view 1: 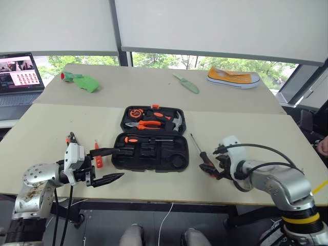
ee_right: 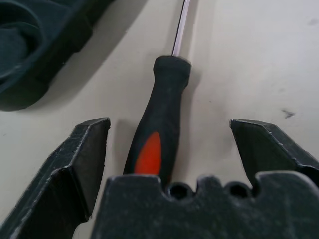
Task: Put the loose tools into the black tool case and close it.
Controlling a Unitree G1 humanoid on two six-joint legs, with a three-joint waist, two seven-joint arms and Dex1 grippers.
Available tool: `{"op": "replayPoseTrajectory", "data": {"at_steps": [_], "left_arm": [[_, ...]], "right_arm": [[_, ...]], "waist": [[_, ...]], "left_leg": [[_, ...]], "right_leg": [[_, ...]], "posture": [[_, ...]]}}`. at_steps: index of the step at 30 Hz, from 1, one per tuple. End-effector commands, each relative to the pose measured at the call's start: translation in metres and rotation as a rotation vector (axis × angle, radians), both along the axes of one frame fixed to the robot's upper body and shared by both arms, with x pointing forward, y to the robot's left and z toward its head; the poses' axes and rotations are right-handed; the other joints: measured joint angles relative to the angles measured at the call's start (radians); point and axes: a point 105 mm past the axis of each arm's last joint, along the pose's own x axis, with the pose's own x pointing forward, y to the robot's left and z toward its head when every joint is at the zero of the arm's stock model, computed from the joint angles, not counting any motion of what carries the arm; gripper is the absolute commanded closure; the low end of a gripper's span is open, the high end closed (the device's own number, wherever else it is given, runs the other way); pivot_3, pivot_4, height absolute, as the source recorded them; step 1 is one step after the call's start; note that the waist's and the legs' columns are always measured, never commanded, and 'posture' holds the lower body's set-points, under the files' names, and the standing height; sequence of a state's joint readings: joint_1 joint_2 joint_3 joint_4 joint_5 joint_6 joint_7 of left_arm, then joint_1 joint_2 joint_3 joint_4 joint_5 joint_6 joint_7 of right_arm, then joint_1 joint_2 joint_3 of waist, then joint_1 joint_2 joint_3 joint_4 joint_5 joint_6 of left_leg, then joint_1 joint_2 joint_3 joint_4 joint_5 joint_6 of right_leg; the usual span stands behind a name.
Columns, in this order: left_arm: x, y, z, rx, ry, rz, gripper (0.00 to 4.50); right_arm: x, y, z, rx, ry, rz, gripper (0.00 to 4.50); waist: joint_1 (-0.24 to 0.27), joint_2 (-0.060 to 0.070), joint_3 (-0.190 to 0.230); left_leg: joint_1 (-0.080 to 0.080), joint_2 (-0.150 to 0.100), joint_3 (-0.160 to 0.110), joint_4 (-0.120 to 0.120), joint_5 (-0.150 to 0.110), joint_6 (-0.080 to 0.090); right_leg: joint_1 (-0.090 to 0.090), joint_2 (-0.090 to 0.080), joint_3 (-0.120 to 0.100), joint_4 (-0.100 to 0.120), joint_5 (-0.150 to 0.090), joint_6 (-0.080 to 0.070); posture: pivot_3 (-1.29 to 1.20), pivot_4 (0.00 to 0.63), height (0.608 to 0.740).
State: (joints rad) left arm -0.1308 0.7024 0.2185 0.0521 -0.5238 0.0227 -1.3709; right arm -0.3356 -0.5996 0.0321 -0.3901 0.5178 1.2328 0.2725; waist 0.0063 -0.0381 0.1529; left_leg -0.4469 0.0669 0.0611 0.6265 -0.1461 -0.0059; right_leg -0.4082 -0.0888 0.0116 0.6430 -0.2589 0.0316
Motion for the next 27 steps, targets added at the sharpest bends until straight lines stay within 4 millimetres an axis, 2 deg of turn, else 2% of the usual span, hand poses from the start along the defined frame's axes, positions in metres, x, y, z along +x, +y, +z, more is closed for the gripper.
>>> {"op": "replayPoseTrajectory", "data": {"at_steps": [1,4,7,10,13,15,18,20,23,27], "left_arm": [[0.001,-0.005,0.013,0.001,-0.061,-0.020,0.00],[0.001,-0.003,0.013,-0.001,-0.066,-0.017,0.00],[0.003,-0.002,0.015,-0.030,-0.072,0.008,0.00],[0.007,-0.002,0.020,-0.070,-0.085,0.045,0.00],[0.013,0.005,0.022,-0.100,-0.103,0.121,0.00],[0.016,0.011,0.022,-0.117,-0.112,0.177,0.00],[0.020,0.023,0.019,-0.137,-0.120,0.278,0.00],[0.019,0.028,0.015,-0.137,-0.114,0.323,0.00],[0.016,0.027,0.009,-0.128,-0.103,0.338,0.00],[0.013,0.020,0.004,-0.096,-0.092,0.297,0.00]], "right_arm": [[0.003,-0.006,0.002,-0.007,-0.014,-0.084,1.60],[0.003,-0.010,0.002,0.009,-0.019,-0.149,2.62],[0.006,-0.015,0.007,0.026,-0.114,-0.250,3.50],[0.022,-0.018,0.045,-0.031,-0.405,-0.246,3.48],[0.030,0.002,0.081,0.018,-0.589,-0.068,3.48],[0.032,0.018,0.094,0.010,-0.663,0.090,3.48],[0.027,0.058,0.102,-0.052,-0.706,0.482,3.48],[0.027,0.081,0.097,-0.128,-0.676,0.718,3.48],[0.042,0.102,0.087,-0.222,-0.574,0.885,3.48],[0.056,0.116,0.076,-0.316,-0.470,0.966,3.48]], "waist": [[0.000,0.000,0.000],[0.000,0.000,0.000],[-0.001,0.000,0.000],[-0.003,0.001,0.000],[-0.008,0.001,0.001],[-0.017,0.002,0.001],[-0.026,0.002,0.001],[-0.033,0.002,0.001],[-0.041,0.002,0.002],[-0.031,0.002,0.002]], "left_leg": [[0.000,0.000,0.000,0.000,0.000,0.000],[0.001,0.001,0.000,0.001,0.000,0.000],[0.001,0.001,0.000,0.000,0.000,0.000],[0.001,0.001,0.000,0.000,0.000,0.000],[0.001,0.000,0.001,0.001,0.000,0.000],[0.001,0.000,0.001,0.001,0.000,0.000],[0.002,0.002,0.000,0.000,0.000,0.000],[0.002,0.002,0.000,0.000,0.000,0.000],[0.003,0.003,0.000,-0.001,0.000,0.000],[0.002,0.003,0.000,-0.001,0.000,0.000]], "right_leg": [[0.000,0.000,0.000,0.000,0.000,0.000],[0.001,0.000,0.000,0.000,0.000,-0.001],[0.001,0.000,0.000,0.001,0.000,-0.001],[0.001,0.000,0.000,0.001,0.000,0.000],[0.000,0.000,0.000,0.000,0.001,0.001],[0.000,0.000,0.001,0.000,0.001,0.001],[0.001,0.002,0.001,0.000,0.001,0.000],[0.000,0.003,0.001,0.001,0.001,0.000],[0.000,0.004,0.001,0.002,0.000,-0.001],[-0.001,0.004,0.001,0.002,0.000,-0.002]], "posture": [[0.00,0.150,0.740],[0.00,0.150,0.740],[0.00,0.150,0.740],[0.00,0.150,0.740],[0.00,0.150,0.740],[0.00,0.150,0.740],[0.00,0.150,0.740],[0.00,0.150,0.740],[0.00,0.150,0.740],[0.00,0.150,0.740]]}}
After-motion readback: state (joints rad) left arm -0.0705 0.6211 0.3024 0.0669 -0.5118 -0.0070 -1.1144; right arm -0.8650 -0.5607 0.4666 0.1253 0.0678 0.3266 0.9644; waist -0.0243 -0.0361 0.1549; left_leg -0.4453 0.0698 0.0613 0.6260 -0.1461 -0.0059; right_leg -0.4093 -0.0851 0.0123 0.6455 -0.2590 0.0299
